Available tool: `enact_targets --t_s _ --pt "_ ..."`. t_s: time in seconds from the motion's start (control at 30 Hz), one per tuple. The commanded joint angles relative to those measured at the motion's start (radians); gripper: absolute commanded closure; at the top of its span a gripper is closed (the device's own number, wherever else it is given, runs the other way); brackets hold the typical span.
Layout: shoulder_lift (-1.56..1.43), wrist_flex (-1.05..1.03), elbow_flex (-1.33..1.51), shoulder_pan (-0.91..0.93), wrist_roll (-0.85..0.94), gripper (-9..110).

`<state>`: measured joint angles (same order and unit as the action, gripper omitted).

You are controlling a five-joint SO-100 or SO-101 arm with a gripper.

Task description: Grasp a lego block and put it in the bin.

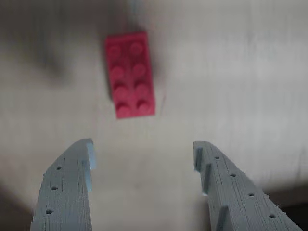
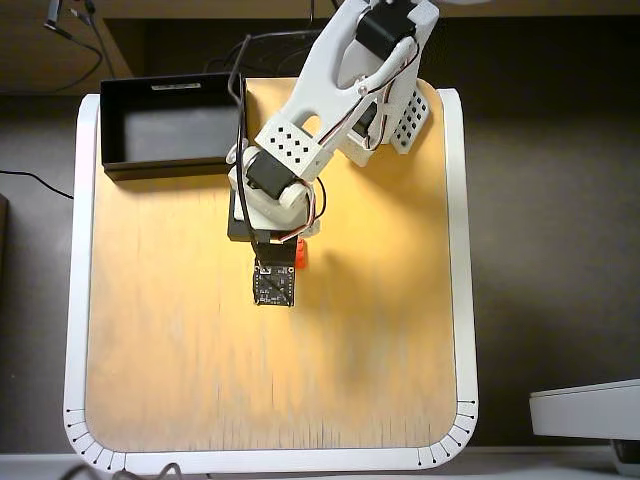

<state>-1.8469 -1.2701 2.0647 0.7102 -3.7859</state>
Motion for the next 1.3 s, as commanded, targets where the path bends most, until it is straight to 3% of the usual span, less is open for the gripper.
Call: enact_targets --t_s 0.0,0.33,1.27 --pt "-0.006 0.038 -0.127 -0.012 -0.021 81" --pt "-0.008 0.192 -0.011 -0.089 -0.086 81" --pt "-0.112 0.229 0.163 -0.12 -0.072 81"
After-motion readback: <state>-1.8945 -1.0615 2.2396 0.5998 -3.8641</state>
